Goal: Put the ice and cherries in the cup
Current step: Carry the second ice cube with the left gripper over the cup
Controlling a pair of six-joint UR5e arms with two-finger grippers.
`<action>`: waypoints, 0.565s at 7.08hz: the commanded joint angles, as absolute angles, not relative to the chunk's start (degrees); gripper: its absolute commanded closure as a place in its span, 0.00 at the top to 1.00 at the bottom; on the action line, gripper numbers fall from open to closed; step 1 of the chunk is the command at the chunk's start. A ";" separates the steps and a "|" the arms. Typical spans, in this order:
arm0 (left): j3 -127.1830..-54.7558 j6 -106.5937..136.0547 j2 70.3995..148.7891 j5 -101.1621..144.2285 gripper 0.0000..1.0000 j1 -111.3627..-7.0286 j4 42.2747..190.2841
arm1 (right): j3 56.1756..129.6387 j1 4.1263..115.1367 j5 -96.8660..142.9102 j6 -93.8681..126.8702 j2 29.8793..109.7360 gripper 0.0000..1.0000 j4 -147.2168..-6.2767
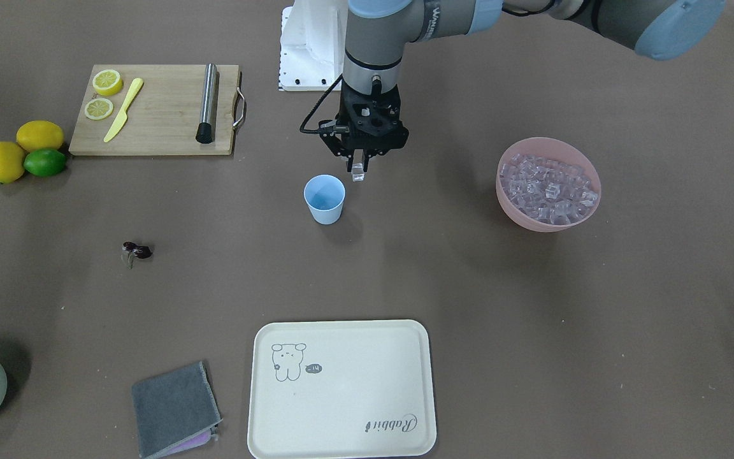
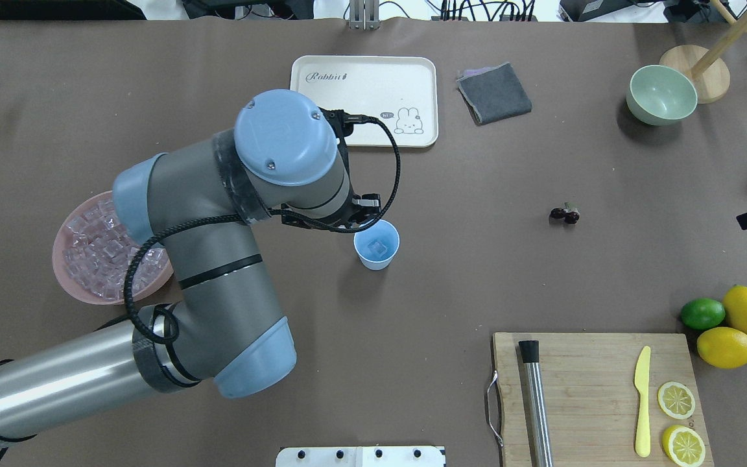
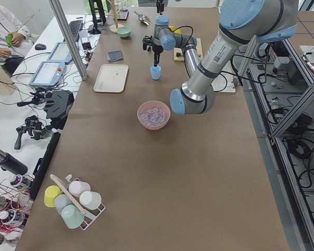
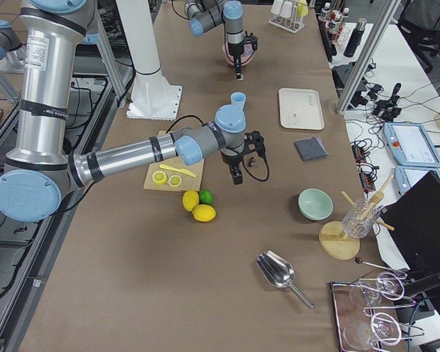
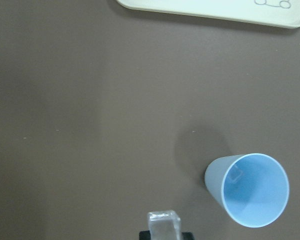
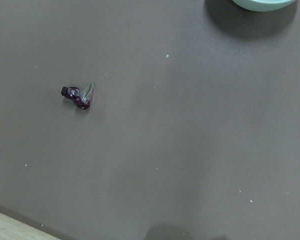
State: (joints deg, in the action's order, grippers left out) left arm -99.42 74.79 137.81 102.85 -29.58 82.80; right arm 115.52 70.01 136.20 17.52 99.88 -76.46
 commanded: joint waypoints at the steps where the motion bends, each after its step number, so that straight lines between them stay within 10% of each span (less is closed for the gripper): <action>1: -96.69 75.94 139.22 100.90 0.00 -28.22 83.76 | 115.31 69.87 136.05 17.49 99.93 1.00 -76.64; 4: -94.58 78.38 140.62 99.33 0.00 -26.64 84.11 | 115.22 69.79 136.40 17.49 100.20 1.00 -76.82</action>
